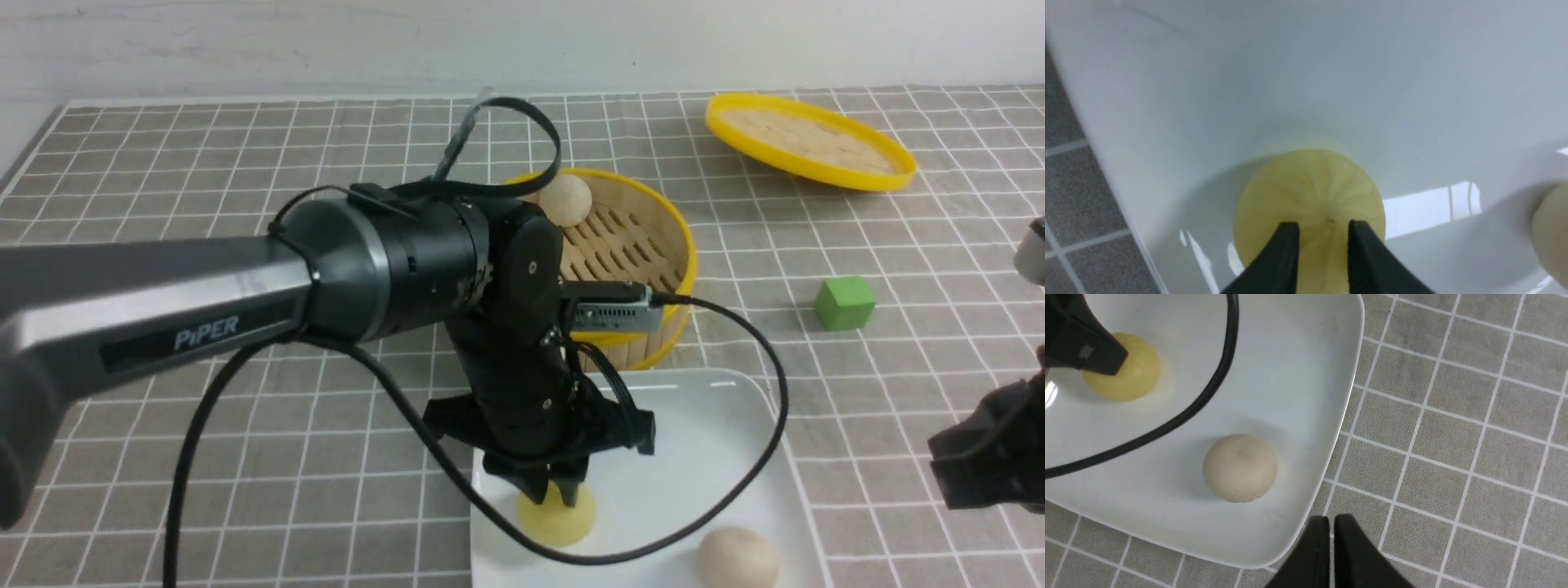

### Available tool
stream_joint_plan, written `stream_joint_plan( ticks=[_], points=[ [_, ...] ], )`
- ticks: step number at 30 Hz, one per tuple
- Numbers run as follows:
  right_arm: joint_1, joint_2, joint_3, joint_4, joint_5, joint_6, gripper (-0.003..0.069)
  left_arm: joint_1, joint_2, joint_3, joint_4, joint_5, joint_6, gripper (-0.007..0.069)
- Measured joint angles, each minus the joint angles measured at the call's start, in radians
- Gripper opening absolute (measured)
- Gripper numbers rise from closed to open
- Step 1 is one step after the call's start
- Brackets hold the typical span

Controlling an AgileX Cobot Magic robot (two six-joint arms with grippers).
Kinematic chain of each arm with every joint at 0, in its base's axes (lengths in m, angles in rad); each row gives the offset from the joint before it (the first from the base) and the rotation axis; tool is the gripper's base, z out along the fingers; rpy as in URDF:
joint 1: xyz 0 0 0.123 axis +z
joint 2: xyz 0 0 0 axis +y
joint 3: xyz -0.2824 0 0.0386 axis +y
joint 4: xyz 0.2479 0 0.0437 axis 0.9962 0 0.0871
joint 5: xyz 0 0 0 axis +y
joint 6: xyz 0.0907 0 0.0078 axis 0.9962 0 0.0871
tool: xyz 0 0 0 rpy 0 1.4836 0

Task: Put the steamed buns into the plate on the grey tablecloth.
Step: 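Carry the bun from the bamboo steamer to the plate with the left gripper, then reach into the bamboo steamer and grasp a bun with the left gripper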

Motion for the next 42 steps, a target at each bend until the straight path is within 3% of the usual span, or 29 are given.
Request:
stream_joint_plan(
  ticks=[6,7,10,13,24,33,42],
  points=[
    [0.000,0.000,0.000,-0.017,-0.005,0.000,0.0044,0.034,0.012,-0.174,0.043,0.063,-0.001,0.0411],
    [0.000,0.000,0.000,-0.018,-0.006,0.000,0.0046,0.072,0.036,-0.287,0.047,0.089,0.000,0.0433],
    [0.000,0.000,0.000,-0.018,-0.008,0.000,0.0048,0.129,0.085,-0.430,0.047,0.112,0.004,0.0443],
    [0.000,0.000,0.000,-0.018,-0.009,0.000,0.0055,0.219,0.243,-0.734,0.025,0.153,0.059,0.0447],
    [0.000,0.000,0.000,-0.016,-0.014,0.000,0.0069,0.254,0.675,-1.304,0.012,0.201,0.124,0.0445],
    [0.000,0.000,0.000,0.000,-0.016,0.000,0.0080,0.254,0.767,-1.365,0.066,0.197,0.128,0.0421],
    [0.000,0.000,0.000,0.009,-0.020,0.000,0.0090,0.254,0.782,-1.370,0.112,0.200,0.131,0.0298]
  ],
)
